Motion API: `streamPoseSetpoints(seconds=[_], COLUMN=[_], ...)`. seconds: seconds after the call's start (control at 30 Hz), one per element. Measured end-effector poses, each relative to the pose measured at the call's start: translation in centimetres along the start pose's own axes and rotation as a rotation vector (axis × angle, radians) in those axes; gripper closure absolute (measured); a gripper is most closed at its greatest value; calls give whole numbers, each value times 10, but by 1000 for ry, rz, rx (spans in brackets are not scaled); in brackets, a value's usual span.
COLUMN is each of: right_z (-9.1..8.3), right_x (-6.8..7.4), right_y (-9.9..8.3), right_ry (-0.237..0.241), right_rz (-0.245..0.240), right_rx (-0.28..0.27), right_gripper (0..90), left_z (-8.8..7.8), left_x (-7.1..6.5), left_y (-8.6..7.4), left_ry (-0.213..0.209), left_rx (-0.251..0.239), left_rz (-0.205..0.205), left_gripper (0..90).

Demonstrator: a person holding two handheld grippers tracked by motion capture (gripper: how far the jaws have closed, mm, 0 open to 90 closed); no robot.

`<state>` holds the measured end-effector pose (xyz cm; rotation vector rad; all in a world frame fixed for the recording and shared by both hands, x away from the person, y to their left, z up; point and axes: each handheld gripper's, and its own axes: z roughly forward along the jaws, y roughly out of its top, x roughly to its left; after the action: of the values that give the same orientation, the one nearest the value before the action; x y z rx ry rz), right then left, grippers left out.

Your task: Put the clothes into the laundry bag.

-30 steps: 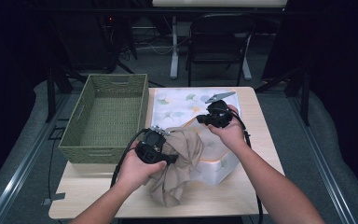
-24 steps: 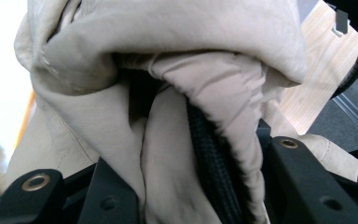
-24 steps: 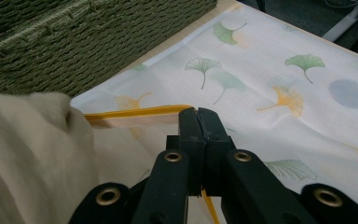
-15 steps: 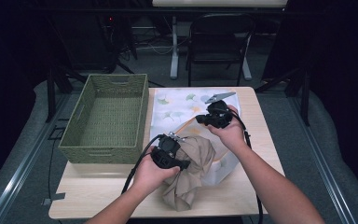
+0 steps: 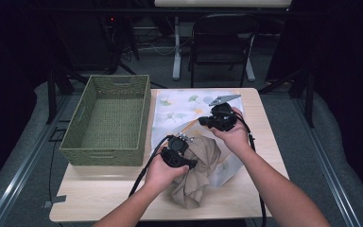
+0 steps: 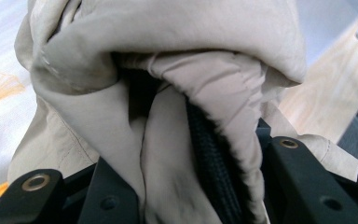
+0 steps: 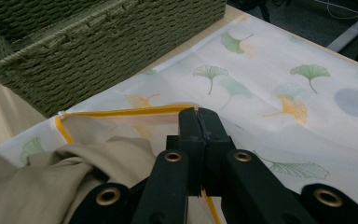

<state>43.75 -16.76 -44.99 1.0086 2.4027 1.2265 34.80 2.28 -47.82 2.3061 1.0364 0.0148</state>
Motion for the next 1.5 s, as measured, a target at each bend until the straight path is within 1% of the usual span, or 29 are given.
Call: streamPoseSetpoints(seconds=[0.07, 0.1, 0.2, 0.27, 0.3, 0.33, 0.37, 0.47, 0.53, 0.6, 0.63, 0.67, 0.7, 0.73, 0.77, 0.8, 0.83, 0.87, 0.9, 0.97, 1.0, 1.07, 1.13, 1.2, 1.27, 1.33, 1.4, 1.47, 1.5], right_z=[-1, -1, -2, -3, -6, -7, -8, -11, -15, -16, -17, -17, -18, -18, -19, -19, -21, -21, -22, -21, -22, -23, -23, -24, -25, -25, -23, -21, -21], right_x=[1, 1, 4, 4, 5, 6, 7, 8, 11, 11, 11, 11, 11, 11, 11, 11, 14, 14, 16, 17, 17, 15, 14, 13, 14, 14, 17, 17, 17], right_y=[-2, -2, -4, -5, -5, -6, -6, -6, -9, -11, -13, -13, -17, -17, -20, -20, -23, -23, -26, -27, -30, -32, -35, -35, -39, -40, -43, -43, -42], right_ry=[2, 2, -1, 1, 3, 6, 6, 3, 1, 3, 7, 7, 11, 11, 11, 11, -11, -11, -15, -15, -16, -8, -8, -8, 13, 12, 10, 5, 6], right_rz=[0, 0, -16, -15, -18, -18, -22, -30, -30, -34, -26, -26, -19, -19, -12, -12, -42, -42, -62, -63, -62, -50, -33, -35, -13, -13, -20, -30, -32], right_rx=[-10, -10, -12, -13, -25, -29, -33, -41, -63, -70, -75, -75, -85, -85, -95, -95, -90, -90, -84, -83, -84, -80, -94, -94, -115, -122, -136, -125, -124], right_gripper=[897, 897, 897, 897, 897, 897, 897, 897, 897, 897, 897, 897, 898, 898, 897, 897, 897, 897, 897, 897, 897, 897, 897, 897, 897, 897, 897, 897, 897], left_z=[4, 4, 14, 16, 20, 22, 24, 26, 30, 35, 36, 36, 39, 39, 41, 41, 44, 44, 48, 51, 54, 55, 58, 59, 61, 62, 64, 64, 64], left_x=[2, 2, 6, 8, 11, 12, 13, 16, 18, 20, 21, 21, 21, 21, 22, 22, 24, 24, 25, 26, 26, 25, 24, 23, 23, 22, 20, 19, 19], left_y=[1, 1, 3, 3, 5, 6, 6, 8, 10, 11, 11, 11, 12, 12, 12, 12, 12, 12, 11, 10, 10, 10, 11, 12, 12, 12, 12, 12, 13], left_ry=[3, 3, 32, 33, 38, 41, 45, 58, 71, 84, 89, 89, 104, 104, 123, 123, 138, 138, 145, 148, 153, 157, 171, 176, 185, 186, 196, 205, 204], left_rx=[-7, -7, -3, -4, -15, -20, -31, -41, -54, -60, -63, -63, -67, -67, -73, -73, -71, -71, -69, -65, -66, -69, -71, -70, -70, -68, -60, -62, -61], left_rz=[-23, -23, -26, -32, -50, -55, -70, -76, -96, -118, -126, -126, -126, -126, -129, -129, -128, -128, -125, -125, -133, -133, -126, -129, -127, -123, -106, -113, -108], left_gripper=[608, 608, 608, 607, 607, 607, 607, 607, 607, 607, 607, 606, 606, 606, 606, 605, 605, 603, 602, 600, 597, 596, 595, 592, 583, 574, 556, 534, 531])
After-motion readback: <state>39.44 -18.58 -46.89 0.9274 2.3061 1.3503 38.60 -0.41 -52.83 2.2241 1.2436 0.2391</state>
